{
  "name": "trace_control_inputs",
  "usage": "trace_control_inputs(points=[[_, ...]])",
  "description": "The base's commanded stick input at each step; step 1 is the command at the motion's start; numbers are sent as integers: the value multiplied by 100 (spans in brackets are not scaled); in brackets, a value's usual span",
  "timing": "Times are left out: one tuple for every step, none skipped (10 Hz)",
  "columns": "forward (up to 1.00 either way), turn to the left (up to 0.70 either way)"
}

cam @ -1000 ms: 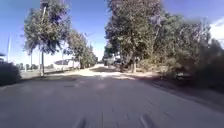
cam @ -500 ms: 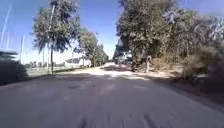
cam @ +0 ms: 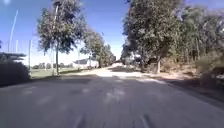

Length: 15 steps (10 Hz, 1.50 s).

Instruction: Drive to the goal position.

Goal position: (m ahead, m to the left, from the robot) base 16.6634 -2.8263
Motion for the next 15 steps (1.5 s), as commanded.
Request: trace_control_inputs(points=[[100, 0], [100, 0], [100, 0], [100, 0], [100, 0], [100, 0], [100, -34], [100, -40], [100, -40], [100, -40], [100, -25], [100, 0], [100, 0], [100, 0], [100, 0]])
